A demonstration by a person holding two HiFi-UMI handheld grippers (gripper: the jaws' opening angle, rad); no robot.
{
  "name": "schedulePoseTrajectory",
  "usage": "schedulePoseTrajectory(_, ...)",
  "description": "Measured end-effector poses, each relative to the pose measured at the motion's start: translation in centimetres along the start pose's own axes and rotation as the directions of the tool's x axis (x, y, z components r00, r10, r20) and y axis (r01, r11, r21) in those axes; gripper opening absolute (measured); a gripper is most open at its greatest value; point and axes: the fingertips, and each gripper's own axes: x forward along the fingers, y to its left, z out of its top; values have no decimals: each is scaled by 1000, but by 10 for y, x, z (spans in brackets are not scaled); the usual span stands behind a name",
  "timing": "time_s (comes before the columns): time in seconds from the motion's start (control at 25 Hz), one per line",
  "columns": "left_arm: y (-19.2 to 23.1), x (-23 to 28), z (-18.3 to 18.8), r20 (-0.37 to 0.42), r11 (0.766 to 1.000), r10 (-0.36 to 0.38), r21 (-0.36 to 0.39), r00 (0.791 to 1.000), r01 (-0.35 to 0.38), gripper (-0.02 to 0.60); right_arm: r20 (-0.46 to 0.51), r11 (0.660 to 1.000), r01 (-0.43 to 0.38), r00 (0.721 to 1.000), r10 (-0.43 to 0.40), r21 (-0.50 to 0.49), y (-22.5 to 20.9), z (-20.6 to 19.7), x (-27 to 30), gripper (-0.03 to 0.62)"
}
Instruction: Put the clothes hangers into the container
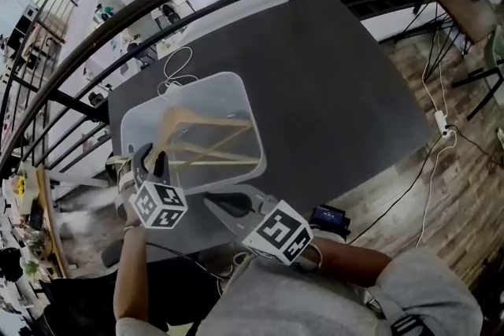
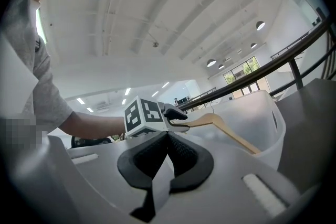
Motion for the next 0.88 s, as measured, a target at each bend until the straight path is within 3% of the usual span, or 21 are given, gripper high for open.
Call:
schedulePoseTrajectory(0.12,0,-8,6,56,992,-33,-116,998,39,147,-3,1000,-3,1000,3,-7,1,0,-2,0)
schedulePoseTrajectory(0.24,14,-22,10,106,971,19,-238,994,7,130,-22,1000,3,1000,-3,-15,1,-3,-5,-1)
schedulePoseTrajectory(0.32,27,-34,10,131,948,77,-316,988,-32,103,-21,1000,8,1000,-9,-27,0,0,-7,0)
schedulePoseTrajectory(0.4,42,-49,9,158,907,134,-416,978,-58,72,-10,999,13,1000,-14,-43,-1,6,-8,0)
schedulePoseTrajectory(0.48,55,-68,9,201,842,190,-538,961,-54,33,7,998,19,1000,-18,-58,-4,17,-10,0)
schedulePoseTrajectory(0.64,62,-109,15,298,674,261,-738,918,48,11,30,995,48,999,-46,-87,-14,44,-24,0)
schedulePoseTrajectory(0.88,20,-145,23,413,487,288,-840,864,240,11,102,971,202,976,-190,-128,-49,87,-66,0)
